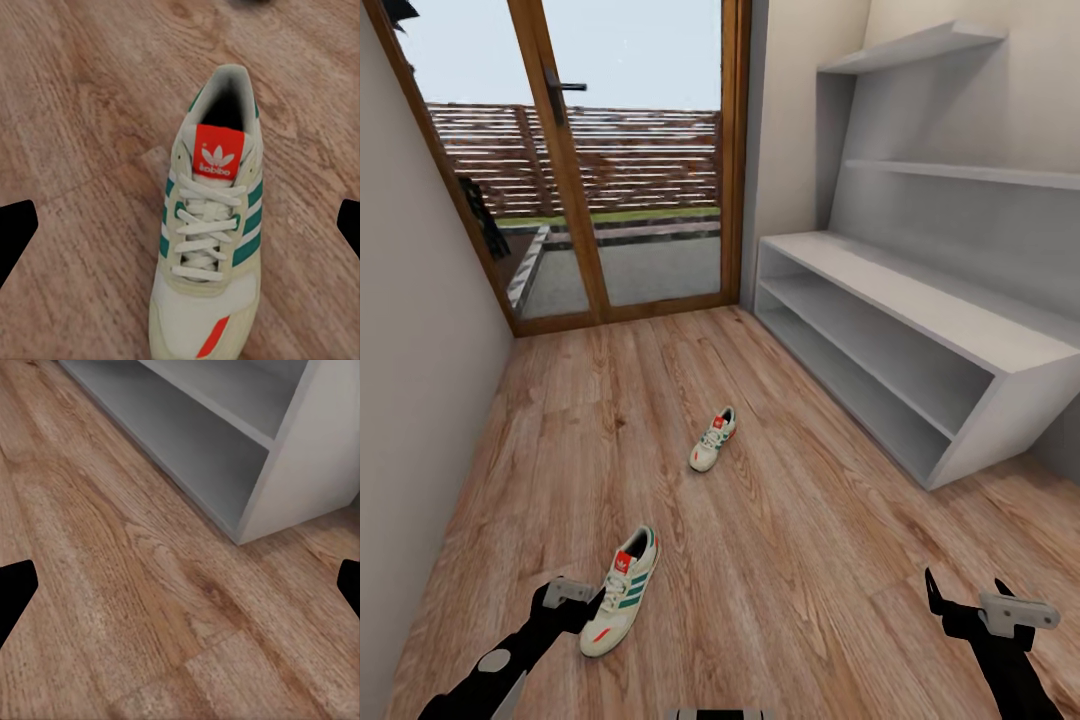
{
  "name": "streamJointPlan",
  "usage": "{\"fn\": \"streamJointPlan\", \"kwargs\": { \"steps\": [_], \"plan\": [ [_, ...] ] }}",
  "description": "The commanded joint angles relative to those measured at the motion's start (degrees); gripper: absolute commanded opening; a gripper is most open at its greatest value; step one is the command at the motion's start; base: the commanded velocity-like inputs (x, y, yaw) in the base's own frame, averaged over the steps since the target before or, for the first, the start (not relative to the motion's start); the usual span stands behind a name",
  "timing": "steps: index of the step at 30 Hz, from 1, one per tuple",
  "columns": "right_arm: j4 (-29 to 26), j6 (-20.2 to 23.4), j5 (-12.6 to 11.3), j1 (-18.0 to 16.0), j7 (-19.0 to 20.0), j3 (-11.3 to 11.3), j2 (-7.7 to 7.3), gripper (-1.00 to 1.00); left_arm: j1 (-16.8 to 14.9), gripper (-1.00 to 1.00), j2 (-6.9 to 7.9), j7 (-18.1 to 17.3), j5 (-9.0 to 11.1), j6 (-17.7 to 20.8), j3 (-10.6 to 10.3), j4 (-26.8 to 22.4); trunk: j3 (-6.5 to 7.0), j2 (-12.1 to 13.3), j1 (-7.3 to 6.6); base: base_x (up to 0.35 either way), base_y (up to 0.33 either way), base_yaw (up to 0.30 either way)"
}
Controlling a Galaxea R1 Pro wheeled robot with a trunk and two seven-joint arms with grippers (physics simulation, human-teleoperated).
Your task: Pick up the two gym shoes and the two sandals from the corridor floor and place them onto the hallstand (shoe rack) in the corridor, making sure they are on the rack and not on the floor. Arrange them so the two gym shoes are next to each other and the two sandals are next to each other.
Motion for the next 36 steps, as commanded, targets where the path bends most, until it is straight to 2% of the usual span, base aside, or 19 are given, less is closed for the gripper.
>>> {"fn": "streamJointPlan", "kwargs": {
  "steps": [1,36],
  "plan": [
    [0.0,0.0,0.0,0.0,0.0,0.0,0.0,1.0,0.0,1.0,-0.01,0.0,0.0,0.0,0.0,0.0,-0.06,0.0,0.0,0.0,0.0,0.0],
    [0.1,0.0,0.0,0.0,0.0,0.0,0.0,1.0,0.0,1.0,-0.03,0.1,0.1,-0.4,0.3,0.0,-2.78,0.0,0.0,0.0,0.0,0.0]
  ]
}}
